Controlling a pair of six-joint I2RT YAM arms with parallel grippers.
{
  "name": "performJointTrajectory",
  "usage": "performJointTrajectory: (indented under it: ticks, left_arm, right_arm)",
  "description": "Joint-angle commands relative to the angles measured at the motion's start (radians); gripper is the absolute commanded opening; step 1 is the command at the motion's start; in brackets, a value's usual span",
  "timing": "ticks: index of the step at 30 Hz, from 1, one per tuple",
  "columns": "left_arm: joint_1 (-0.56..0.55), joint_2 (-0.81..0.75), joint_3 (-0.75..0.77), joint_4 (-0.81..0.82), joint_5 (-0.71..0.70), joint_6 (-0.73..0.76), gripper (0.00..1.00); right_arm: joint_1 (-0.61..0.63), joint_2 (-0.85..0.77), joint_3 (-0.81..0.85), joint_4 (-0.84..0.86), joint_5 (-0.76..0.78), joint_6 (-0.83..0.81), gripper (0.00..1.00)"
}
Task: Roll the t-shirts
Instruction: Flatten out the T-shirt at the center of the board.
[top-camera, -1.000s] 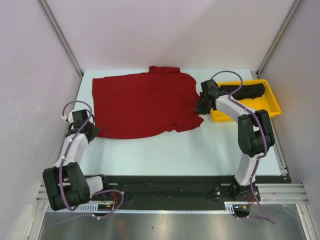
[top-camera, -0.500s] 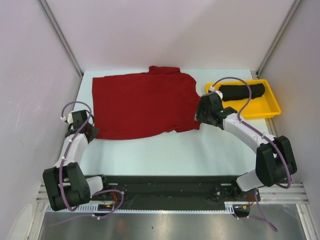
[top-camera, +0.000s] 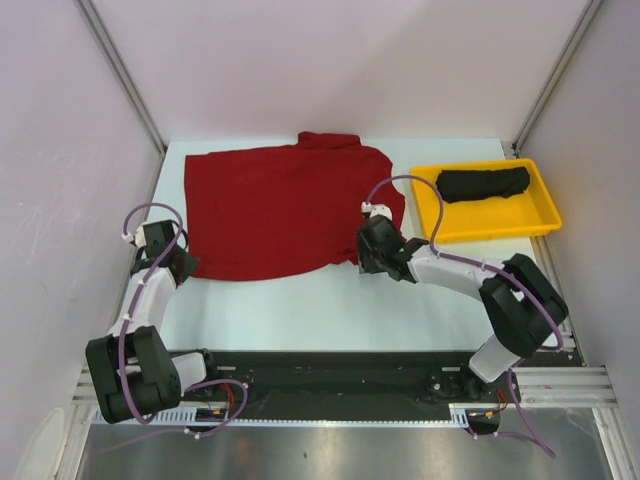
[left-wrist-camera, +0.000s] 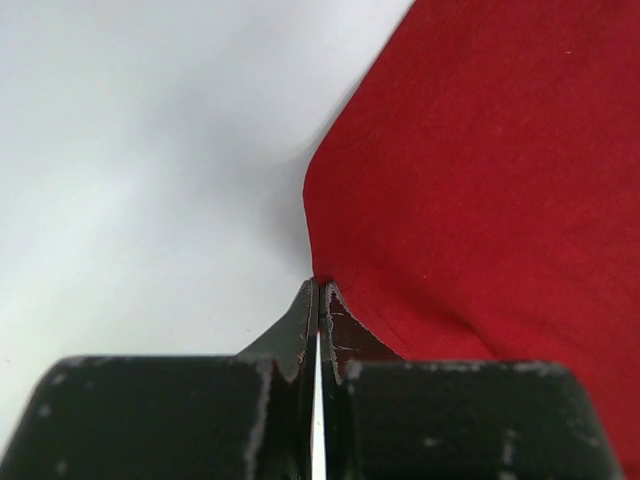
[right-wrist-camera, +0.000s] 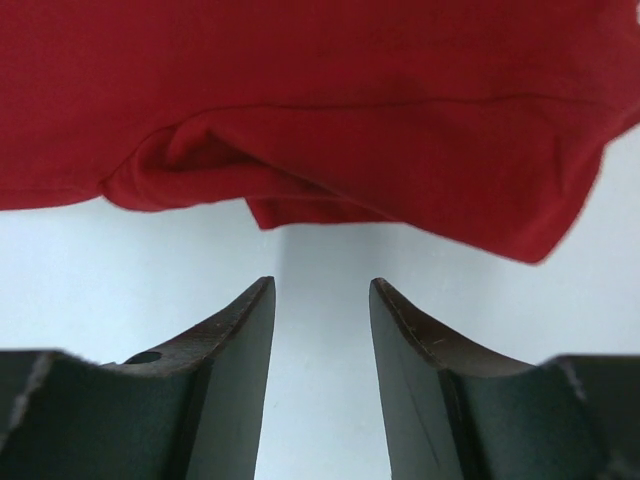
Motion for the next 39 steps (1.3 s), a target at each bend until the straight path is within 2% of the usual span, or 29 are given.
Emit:
performJointTrajectory:
  ticks: [1,13,16,17,19,20,21,28,31,37,38,39]
  left_arm:
    - [0.010,-0.006,0.021,0.015,0.018,0.005,0.00]
    - [0.010,0.009,0.027,0.021,0.018,0.008,0.00]
    - [0.008,0.012,0.029,0.018,0.018,0.009,0.00]
    - [0.010,0.014,0.030,0.016,0.017,0.011,0.00]
    - [0.010,0.012,0.032,0.016,0.017,0.011,0.00]
    - [0.010,0.014,0.035,0.016,0.017,0.011,0.00]
    - [0.010,0.014,0.036,0.016,0.017,0.009,0.00]
    - [0.010,0.014,0.030,0.020,0.030,0.032,0.00]
    - [0.011,0.011,0.013,0.029,0.036,0.032,0.00]
    - [0.010,0.006,0.004,0.024,0.050,0.029,0.00]
    - [0.011,0.001,0.006,0.026,0.050,0.031,0.01]
    - [0.010,0.000,0.006,0.020,0.052,0.032,0.02]
  right_arm:
    - [0.021,0.073,0.049,0.106,-0.003,-0.079,0.47]
    - [0.061,0.211,0.141,0.121,0.058,-0.113,0.48]
    - [0.060,0.251,0.173,0.097,0.075,-0.120,0.37]
    - [0.061,0.257,0.177,0.085,0.081,-0.122,0.26]
    - [0.061,0.250,0.186,0.065,0.086,-0.123,0.14]
    - [0.061,0.242,0.190,0.034,0.076,-0.126,0.04]
    - [0.063,0.219,0.210,0.008,0.072,-0.125,0.00]
    - [0.095,0.075,0.345,-0.335,-0.080,-0.062,0.00]
    - [0.116,0.063,0.350,-0.351,-0.199,-0.013,0.00]
    - [0.126,0.142,0.373,-0.342,-0.289,0.025,0.00]
    - [0.121,0.153,0.371,-0.342,-0.283,0.030,0.10]
    - [0.112,0.153,0.373,-0.345,-0.281,0.032,0.15]
